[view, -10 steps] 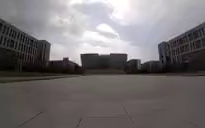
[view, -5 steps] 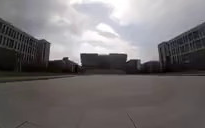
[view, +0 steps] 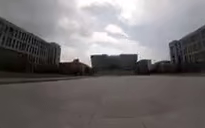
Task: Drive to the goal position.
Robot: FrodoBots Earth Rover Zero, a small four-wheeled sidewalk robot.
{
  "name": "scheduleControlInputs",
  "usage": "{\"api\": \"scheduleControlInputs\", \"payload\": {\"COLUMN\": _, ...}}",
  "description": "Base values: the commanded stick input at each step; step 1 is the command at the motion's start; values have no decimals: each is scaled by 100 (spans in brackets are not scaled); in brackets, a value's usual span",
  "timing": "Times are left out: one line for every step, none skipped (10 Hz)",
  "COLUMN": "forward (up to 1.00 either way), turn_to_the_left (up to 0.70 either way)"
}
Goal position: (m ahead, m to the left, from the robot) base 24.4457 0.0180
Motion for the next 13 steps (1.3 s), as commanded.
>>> {"api": "scheduleControlInputs", "payload": {"forward": 70, "turn_to_the_left": 0}}
{"api": "scheduleControlInputs", "payload": {"forward": 70, "turn_to_the_left": 0}}
{"api": "scheduleControlInputs", "payload": {"forward": 70, "turn_to_the_left": 0}}
{"api": "scheduleControlInputs", "payload": {"forward": 70, "turn_to_the_left": 0}}
{"api": "scheduleControlInputs", "payload": {"forward": 70, "turn_to_the_left": 0}}
{"api": "scheduleControlInputs", "payload": {"forward": 70, "turn_to_the_left": 0}}
{"api": "scheduleControlInputs", "payload": {"forward": 70, "turn_to_the_left": 0}}
{"api": "scheduleControlInputs", "payload": {"forward": 70, "turn_to_the_left": 0}}
{"api": "scheduleControlInputs", "payload": {"forward": 70, "turn_to_the_left": 0}}
{"api": "scheduleControlInputs", "payload": {"forward": 70, "turn_to_the_left": 0}}
{"api": "scheduleControlInputs", "payload": {"forward": 70, "turn_to_the_left": 0}}
{"api": "scheduleControlInputs", "payload": {"forward": 70, "turn_to_the_left": 0}}
{"api": "scheduleControlInputs", "payload": {"forward": 70, "turn_to_the_left": 0}}
